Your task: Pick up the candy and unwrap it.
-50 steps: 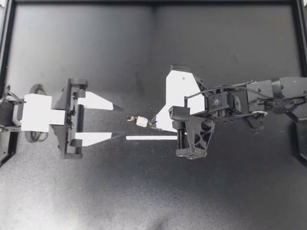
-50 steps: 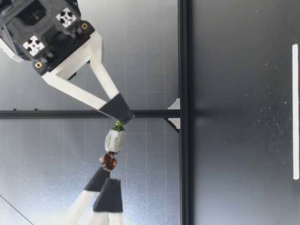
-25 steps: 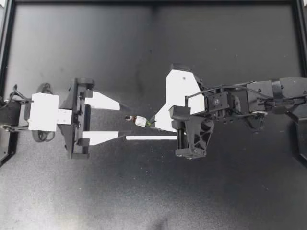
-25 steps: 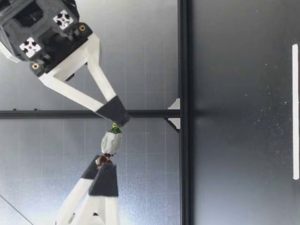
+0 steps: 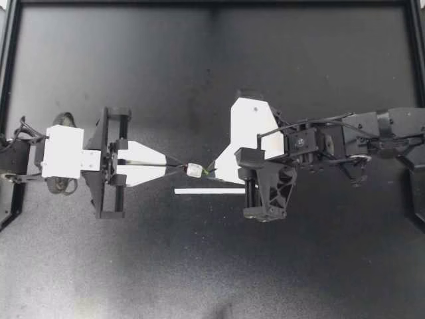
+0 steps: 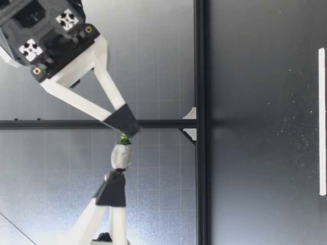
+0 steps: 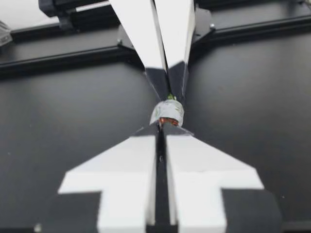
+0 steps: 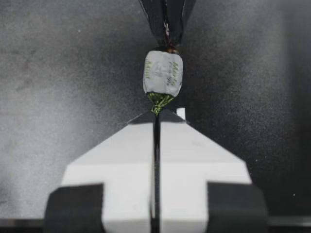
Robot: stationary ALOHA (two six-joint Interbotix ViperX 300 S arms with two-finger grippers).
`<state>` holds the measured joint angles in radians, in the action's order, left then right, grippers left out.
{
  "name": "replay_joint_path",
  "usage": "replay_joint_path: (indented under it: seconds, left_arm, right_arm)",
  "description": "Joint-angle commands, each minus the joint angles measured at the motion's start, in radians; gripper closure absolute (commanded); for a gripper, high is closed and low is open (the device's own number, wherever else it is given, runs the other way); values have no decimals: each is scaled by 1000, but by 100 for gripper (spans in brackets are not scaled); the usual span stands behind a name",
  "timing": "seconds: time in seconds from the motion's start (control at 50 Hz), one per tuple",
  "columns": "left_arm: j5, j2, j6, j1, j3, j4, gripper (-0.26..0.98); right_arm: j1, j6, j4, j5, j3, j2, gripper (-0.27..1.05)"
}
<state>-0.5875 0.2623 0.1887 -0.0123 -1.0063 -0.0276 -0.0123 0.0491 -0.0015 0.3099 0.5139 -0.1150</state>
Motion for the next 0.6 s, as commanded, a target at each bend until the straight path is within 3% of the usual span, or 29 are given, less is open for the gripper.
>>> replay_joint_path:
  seconds: [0.0,0.28,0.58]
  left_arm:
    - [-5,34,-5,0,-3,0,88]
    - [-9,78,-9,0,-21,-11,88]
    - [-11,14,-14,0,41,-12,88]
  right_arm:
    - [5,-3,2,-18,8,-44,97]
    - [6,9,2,-137,101,-121,97]
    - [5,-6,-2,-189,64,-66,97]
